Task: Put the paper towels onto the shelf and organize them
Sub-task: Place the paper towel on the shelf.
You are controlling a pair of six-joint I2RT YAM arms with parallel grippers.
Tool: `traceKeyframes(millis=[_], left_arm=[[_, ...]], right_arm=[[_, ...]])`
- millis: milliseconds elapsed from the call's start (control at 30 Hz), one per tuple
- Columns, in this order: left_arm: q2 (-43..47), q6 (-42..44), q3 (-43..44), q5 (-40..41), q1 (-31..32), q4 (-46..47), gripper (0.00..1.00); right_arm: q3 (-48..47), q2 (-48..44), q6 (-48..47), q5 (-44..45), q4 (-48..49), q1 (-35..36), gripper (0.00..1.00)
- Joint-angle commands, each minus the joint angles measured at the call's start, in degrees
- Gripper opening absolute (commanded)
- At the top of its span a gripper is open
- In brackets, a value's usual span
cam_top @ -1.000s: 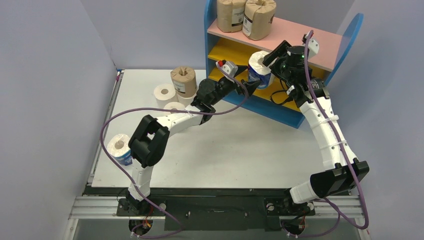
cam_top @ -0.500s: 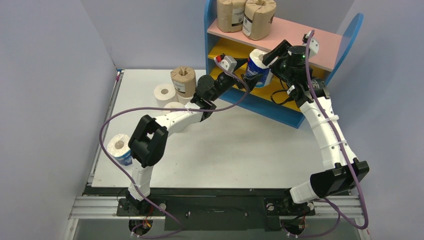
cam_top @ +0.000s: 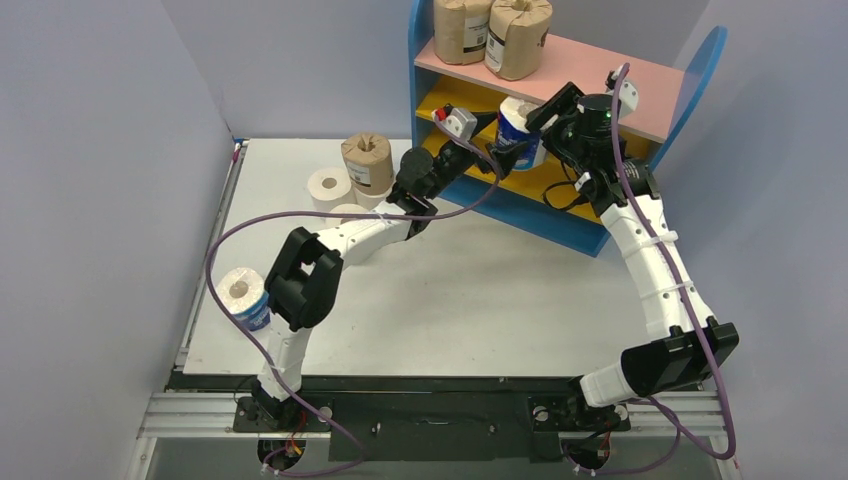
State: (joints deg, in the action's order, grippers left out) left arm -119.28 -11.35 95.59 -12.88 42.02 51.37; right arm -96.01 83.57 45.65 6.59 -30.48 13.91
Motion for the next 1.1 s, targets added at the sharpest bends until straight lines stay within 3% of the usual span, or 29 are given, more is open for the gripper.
traceKeyframes(millis=[0,500,833,1067], left_arm=[[-1.04,0.97,2.44,2.32,0.00,0.77,0.97],[-2.58,-0.11,5.53,3.04,-0.27,-1.00,0.97],[-5.17,0.07,9.30,4.27,-0.82,-3.70,0.97],[-7.68,-0.89,12.28,5.44,-1.70,-4.78,0.97]], right_arm=[[1.46,-3.67,-0.60,-0.77,1.81,-0.57,0.67],[7.40,-13.38,-0.95,0.79,2.95,-0.77,0.67],[25.73,-24.72,-3.72,4.61,12.13,-0.86,0.65],[32.63,-30.31,-4.75,4.82,15.17,-0.73,0.65]])
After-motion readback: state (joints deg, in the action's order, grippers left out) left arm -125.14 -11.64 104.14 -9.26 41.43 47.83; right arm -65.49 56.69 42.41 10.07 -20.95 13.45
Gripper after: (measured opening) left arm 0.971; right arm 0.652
